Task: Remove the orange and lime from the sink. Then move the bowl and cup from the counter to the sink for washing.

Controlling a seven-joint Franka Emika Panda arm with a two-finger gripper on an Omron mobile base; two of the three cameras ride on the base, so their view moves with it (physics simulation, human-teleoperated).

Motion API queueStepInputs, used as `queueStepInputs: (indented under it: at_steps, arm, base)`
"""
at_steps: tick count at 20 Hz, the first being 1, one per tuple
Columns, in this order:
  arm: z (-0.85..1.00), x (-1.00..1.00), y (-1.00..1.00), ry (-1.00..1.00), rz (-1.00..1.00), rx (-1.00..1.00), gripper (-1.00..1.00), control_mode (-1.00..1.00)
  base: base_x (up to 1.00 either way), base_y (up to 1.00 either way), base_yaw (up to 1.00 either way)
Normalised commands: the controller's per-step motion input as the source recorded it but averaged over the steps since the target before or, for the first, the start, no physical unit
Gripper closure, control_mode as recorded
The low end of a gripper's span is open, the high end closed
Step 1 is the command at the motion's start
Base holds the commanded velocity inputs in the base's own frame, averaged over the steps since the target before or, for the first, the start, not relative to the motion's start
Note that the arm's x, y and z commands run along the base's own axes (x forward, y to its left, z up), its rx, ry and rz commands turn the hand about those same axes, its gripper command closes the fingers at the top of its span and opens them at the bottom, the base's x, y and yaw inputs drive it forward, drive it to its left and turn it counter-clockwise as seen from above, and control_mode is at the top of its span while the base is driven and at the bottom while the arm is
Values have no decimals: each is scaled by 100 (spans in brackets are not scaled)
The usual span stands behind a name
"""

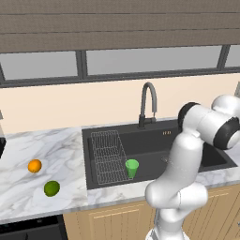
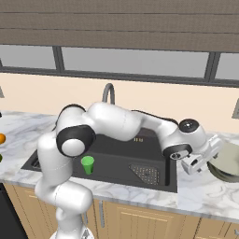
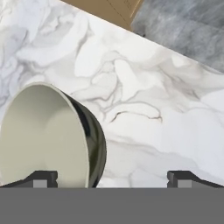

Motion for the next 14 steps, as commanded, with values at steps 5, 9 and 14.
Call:
queueStepInputs:
  at_steps: [5, 9, 14]
  arm:
    - [-7, 3, -10, 0, 0, 0, -100, -100]
    - [-9, 5, -8, 0, 0, 0, -100, -100]
    - [-9, 6, -6, 0, 0, 0, -100, -100]
  base:
    - [0, 0, 0]
    - [0, 0, 0]
    - [0, 0, 0]
